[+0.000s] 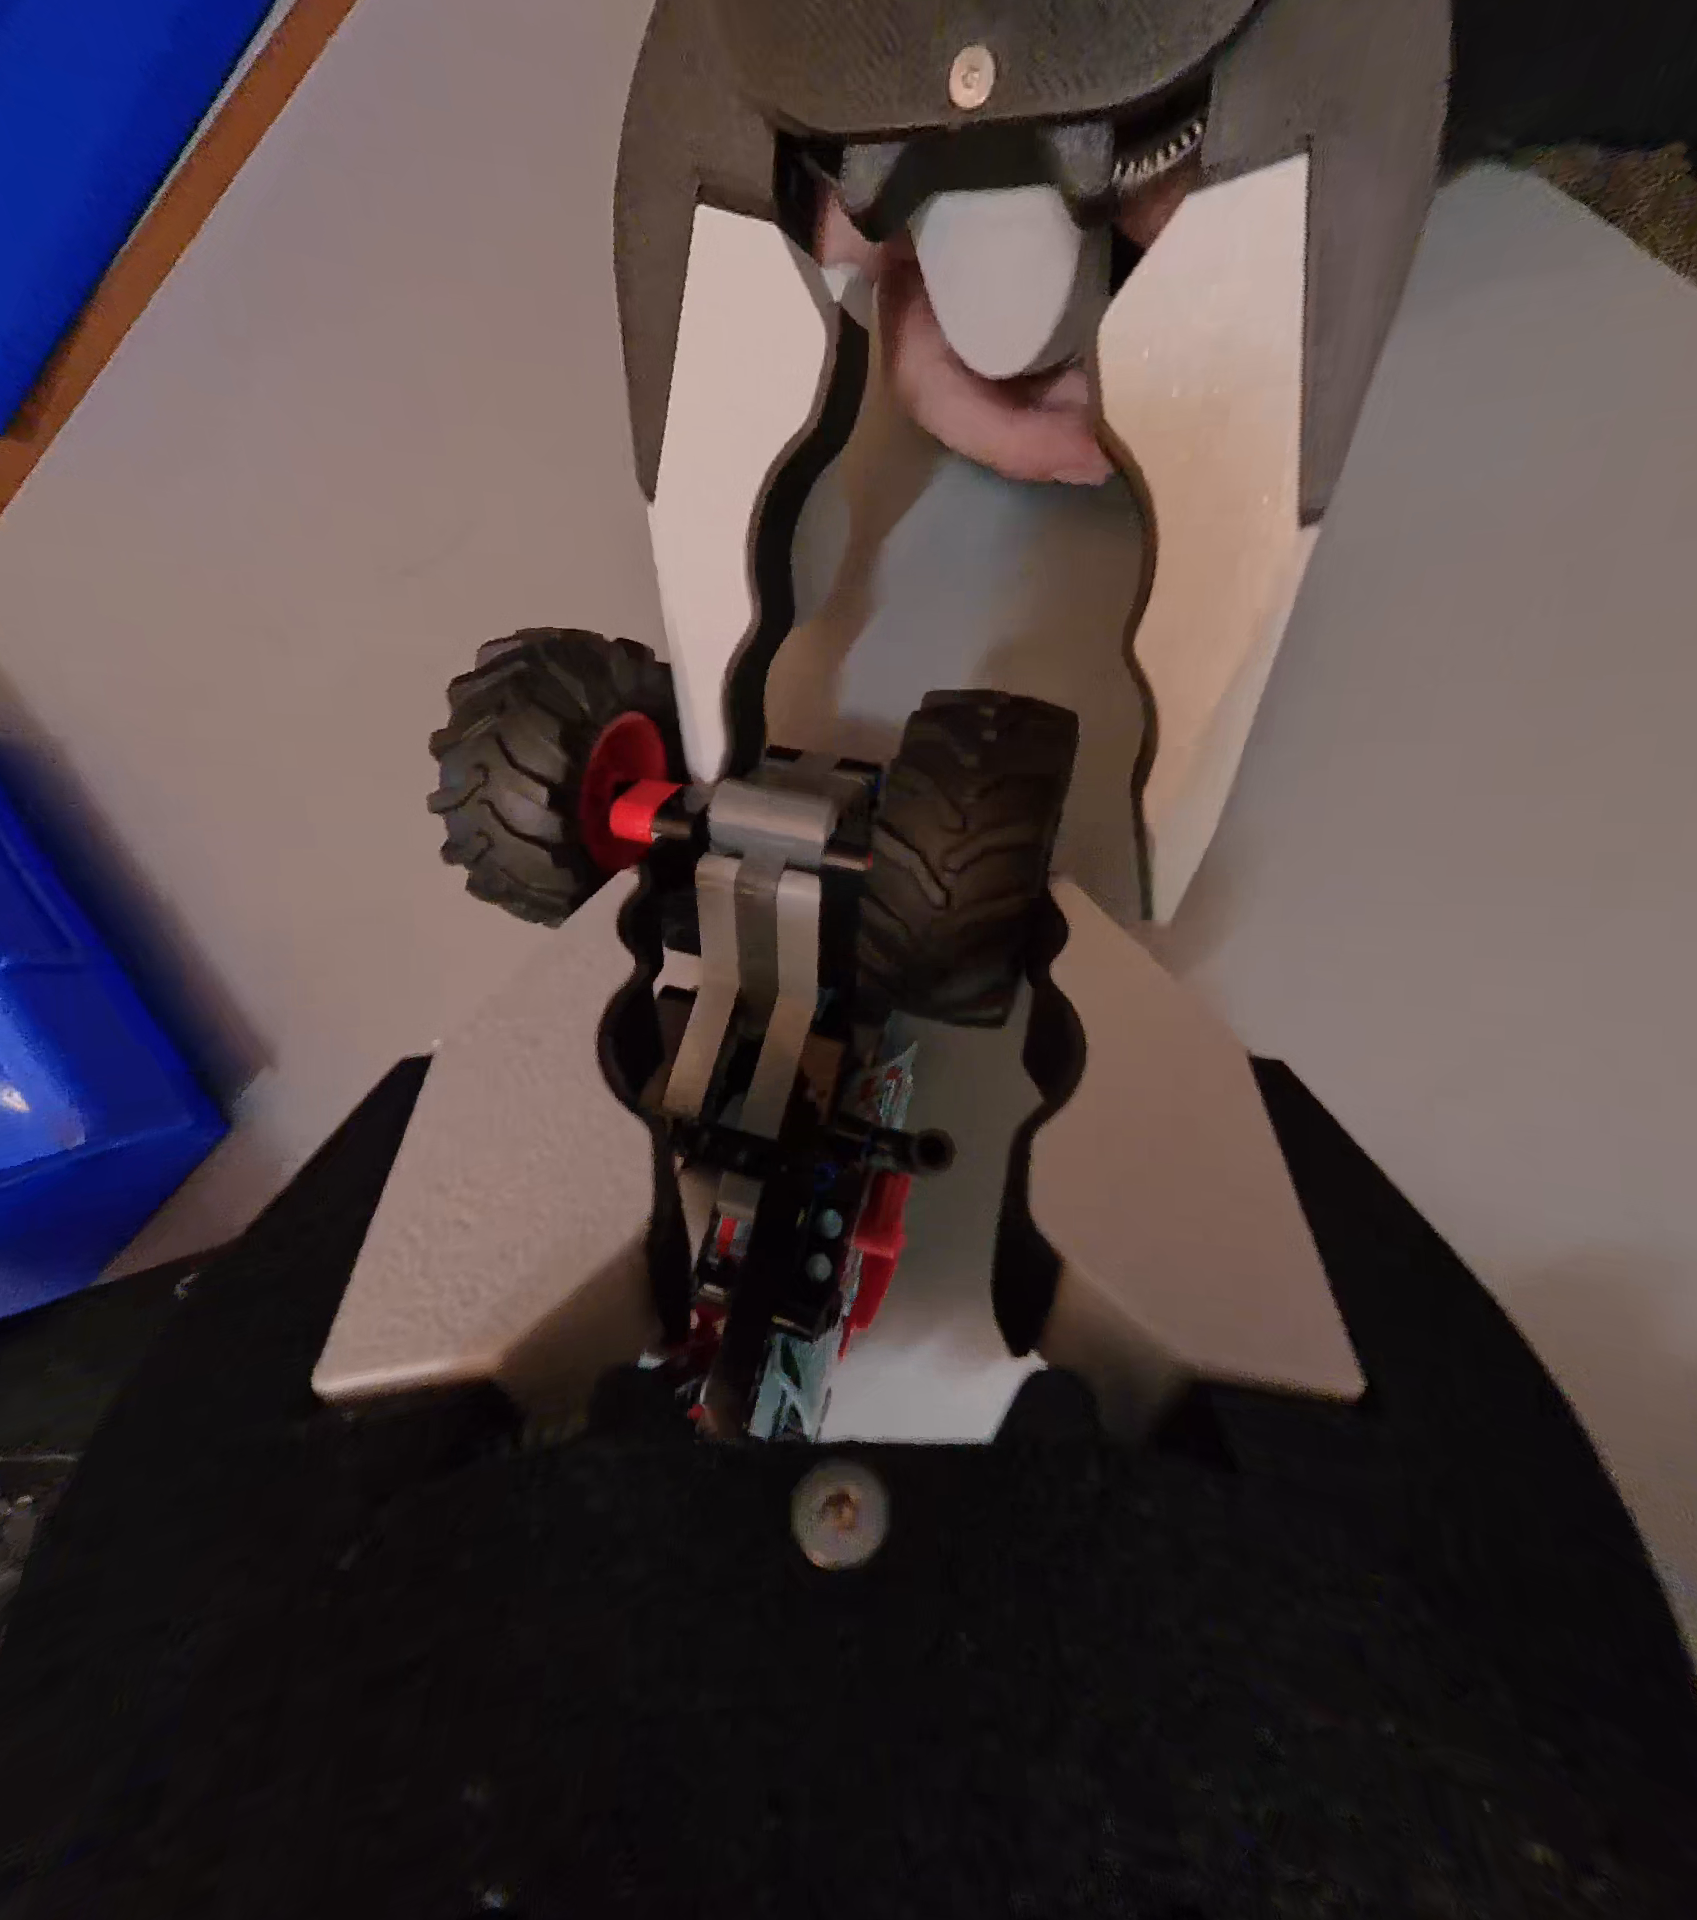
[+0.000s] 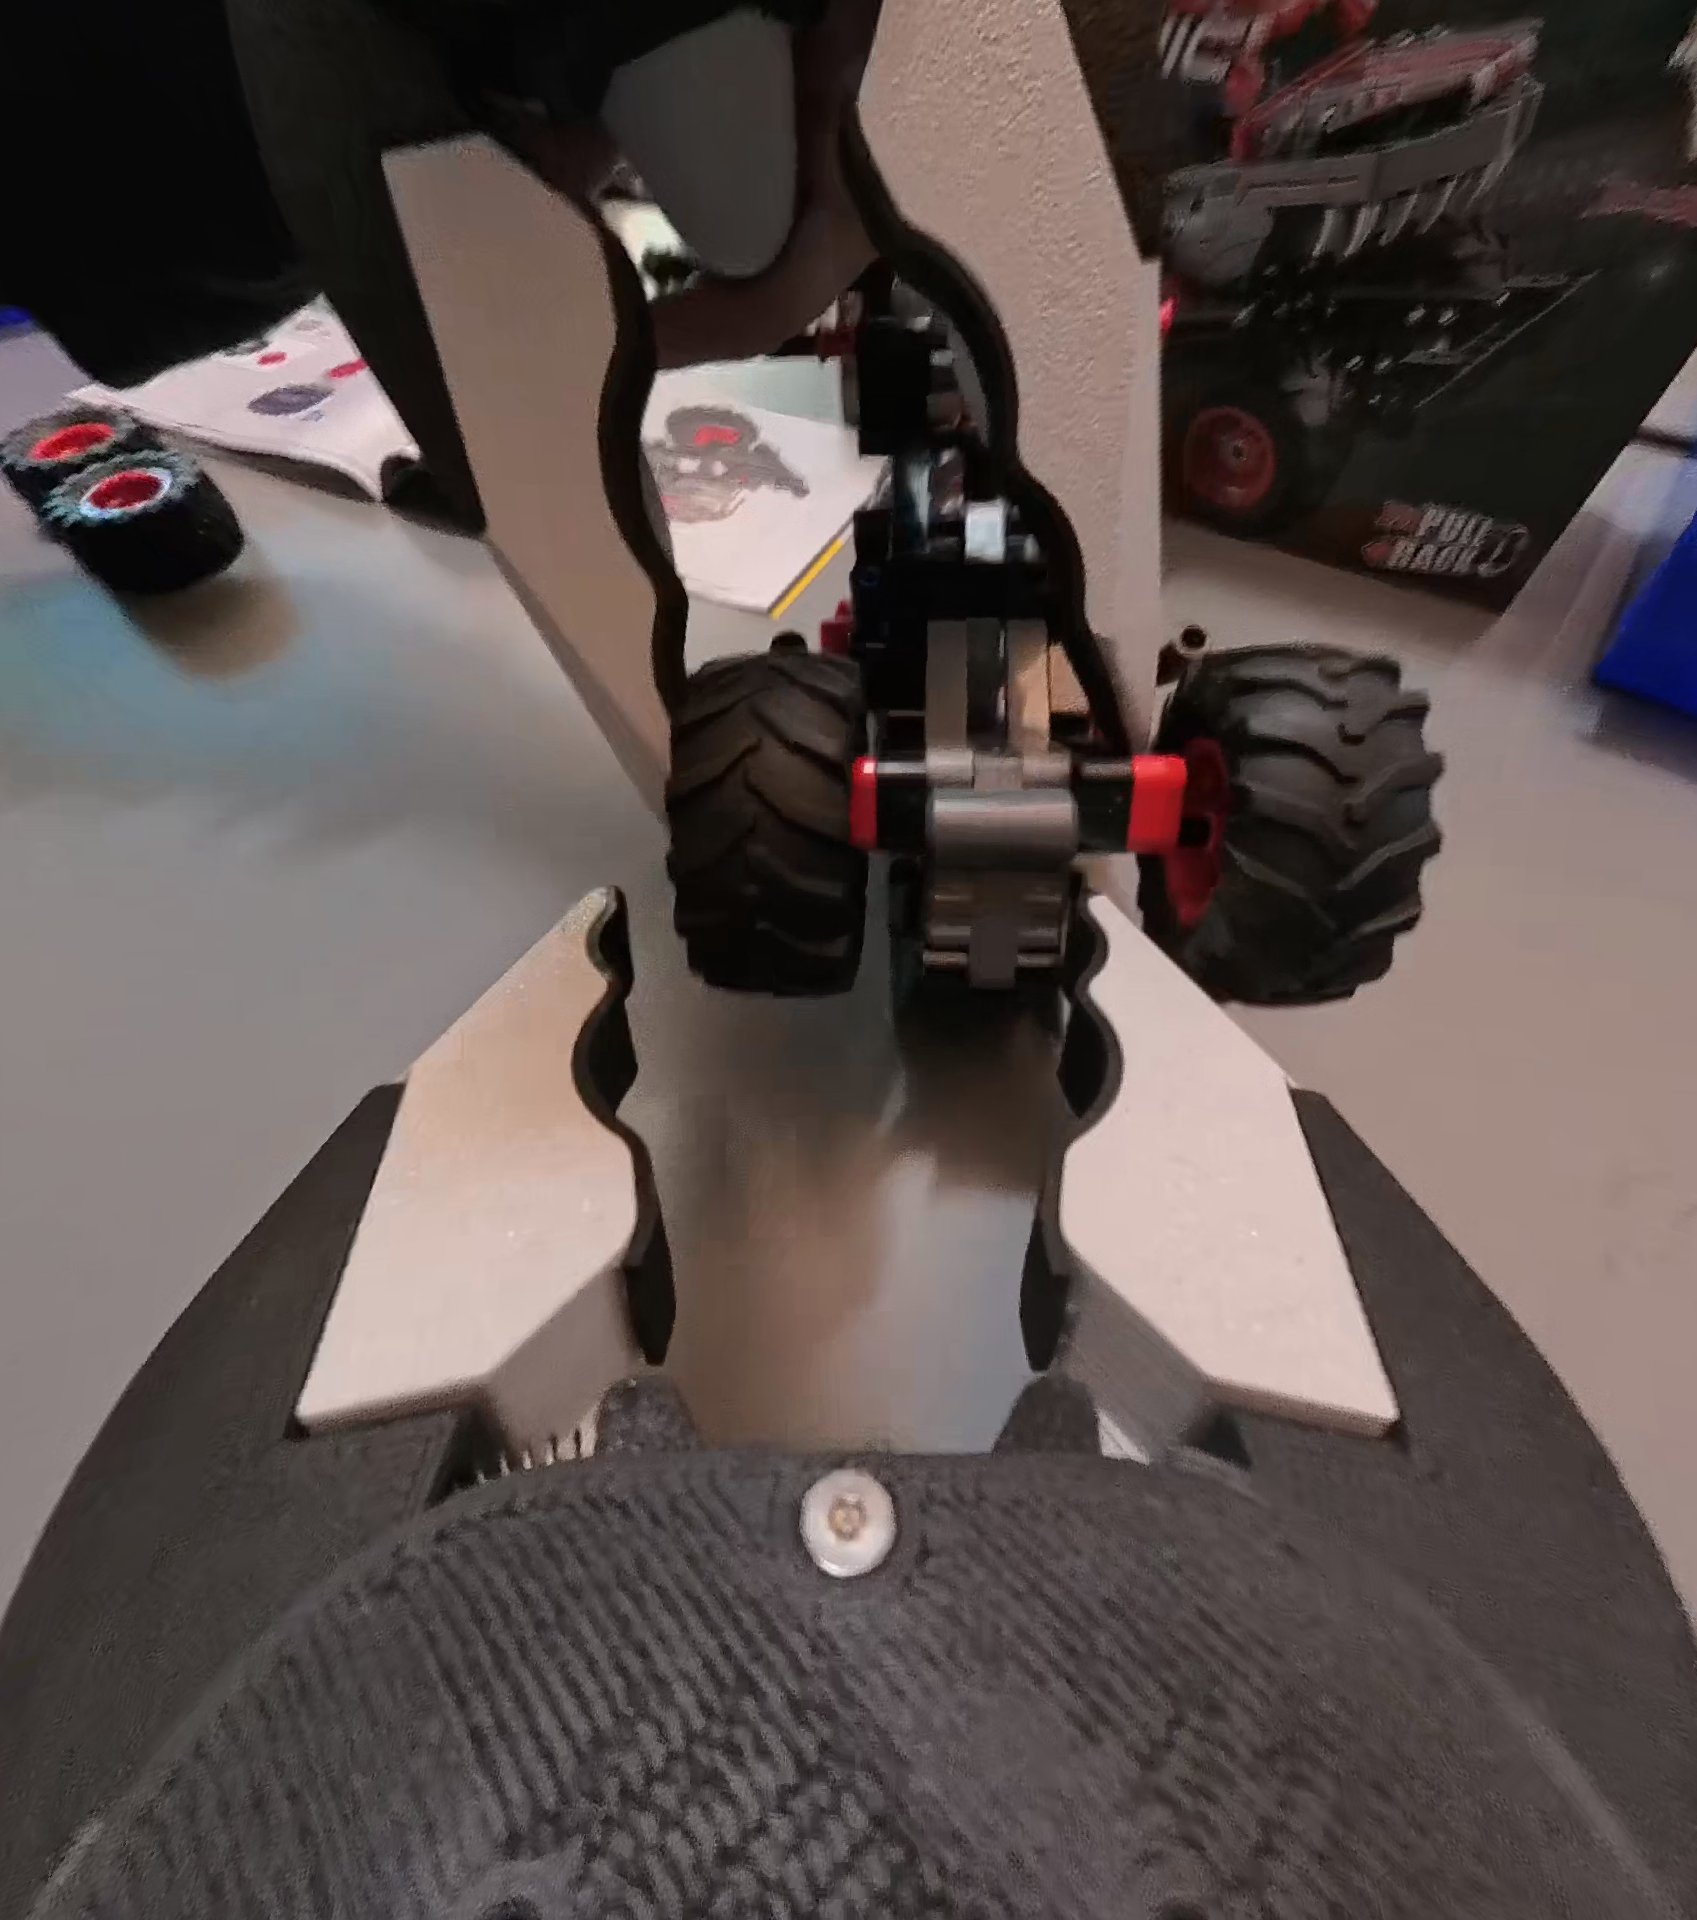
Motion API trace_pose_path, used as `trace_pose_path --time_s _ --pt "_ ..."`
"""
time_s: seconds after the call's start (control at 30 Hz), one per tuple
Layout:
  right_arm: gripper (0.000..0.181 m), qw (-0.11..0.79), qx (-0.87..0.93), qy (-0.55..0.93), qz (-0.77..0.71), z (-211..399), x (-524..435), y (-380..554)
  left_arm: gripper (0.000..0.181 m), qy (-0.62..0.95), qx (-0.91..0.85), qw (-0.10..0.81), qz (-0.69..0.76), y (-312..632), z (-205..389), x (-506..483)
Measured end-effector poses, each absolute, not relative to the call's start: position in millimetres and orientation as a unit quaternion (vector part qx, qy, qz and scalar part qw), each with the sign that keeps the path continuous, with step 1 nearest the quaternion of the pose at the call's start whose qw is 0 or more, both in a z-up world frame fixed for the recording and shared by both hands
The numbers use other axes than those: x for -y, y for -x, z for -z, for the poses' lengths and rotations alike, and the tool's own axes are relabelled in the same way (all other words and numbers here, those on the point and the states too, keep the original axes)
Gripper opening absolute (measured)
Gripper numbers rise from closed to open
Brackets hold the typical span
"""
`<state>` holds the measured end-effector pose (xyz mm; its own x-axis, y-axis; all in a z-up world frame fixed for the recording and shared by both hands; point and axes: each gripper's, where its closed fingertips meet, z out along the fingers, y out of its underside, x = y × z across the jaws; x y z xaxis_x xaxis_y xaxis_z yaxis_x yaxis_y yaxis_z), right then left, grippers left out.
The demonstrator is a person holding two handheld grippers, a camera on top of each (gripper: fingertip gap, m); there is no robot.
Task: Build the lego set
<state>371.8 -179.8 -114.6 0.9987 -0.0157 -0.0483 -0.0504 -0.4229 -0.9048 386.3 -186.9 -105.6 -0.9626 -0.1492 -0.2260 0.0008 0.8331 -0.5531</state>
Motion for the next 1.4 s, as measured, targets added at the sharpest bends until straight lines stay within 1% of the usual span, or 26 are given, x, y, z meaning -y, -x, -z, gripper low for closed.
trace_pose_path --time_s 0.07,0.1,0.13,0.23,0.3,0.4,0.43,0.53,0.57,0.63,0.7,0.77,0.93,1.03,1.23,1.4 --pt "0.076 0.494 -0.035 0.867 -0.042 120 197 -370 0.067 0.04 -0.948 0.129 0.289 -385 106 187" --pt "0.065 0.48 -0.049 0.874 -0.053 121 205 -371 0.067 0.041 -0.948 0.129 0.289 -385 106 187" --pt "0.08 0.482 -0.072 0.872 -0.051 118 210 -377 0.067 0.043 -0.948 0.128 0.29 -385 106 187" --pt "0.125 0.524 -0.118 0.843 0.024 105 210 -409 0.068 0.044 -0.948 0.127 0.289 -385 106 186" --pt "0.13 0.537 -0.107 0.836 0.017 104 206 -408 0.068 0.042 -0.949 0.12 0.288 -384 108 185" --pt "0.128 0.625 -0.07 0.777 -0.032 76 190 -394 0.069 0.047 -0.949 0.118 0.288 -383 108 185" --pt "0.125 0.628 -0.058 0.775 -0.042 75 185 -390 0.068 0.046 -0.95 0.118 0.287 -384 109 185" --pt "0.137 0.577 -0.027 0.816 0.002 98 178 -389 0.068 0.048 -0.951 0.117 0.284 -384 109 185" --pt "0.137 0.573 -0.025 0.819 0.012 100 176 -390 0.068 0.047 -0.951 0.117 0.283 -384 109 185" --pt "0.124 0.587 -0.024 0.808 0.051 95 174 -398 0.068 0.046 -0.95 0.118 0.284 -384 109 185" --pt "0.124 0.603 -0.019 0.795 0.063 90 171 -397 0.068 0.042 -0.95 0.121 0.285 -383 109 185" --pt "0.126 0.599 -0.019 0.797 0.071 93 169 -399 0.068 0.043 -0.95 0.125 0.283 -384 109 185" --pt "0.118 0.602 -0.007 0.795 0.074 94 173 -399 0.067 0.049 -0.95 0.127 0.28 -387 109 186" --pt "0.117 0.604 -0.002 0.793 0.078 93 173 -398 0.067 0.046 -0.95 0.129 0.279 -386 109 187" --pt "0.123 0.602 -0.005 0.795 0.074 93 171 -398 0.068 0.051 -0.95 0.133 0.278 -384 108 185" --pt "0.123 0.602 -0.015 0.797 0.054 94 173 -397 0.083 0.056 -0.949 0.17 0.26 -392 100 179"
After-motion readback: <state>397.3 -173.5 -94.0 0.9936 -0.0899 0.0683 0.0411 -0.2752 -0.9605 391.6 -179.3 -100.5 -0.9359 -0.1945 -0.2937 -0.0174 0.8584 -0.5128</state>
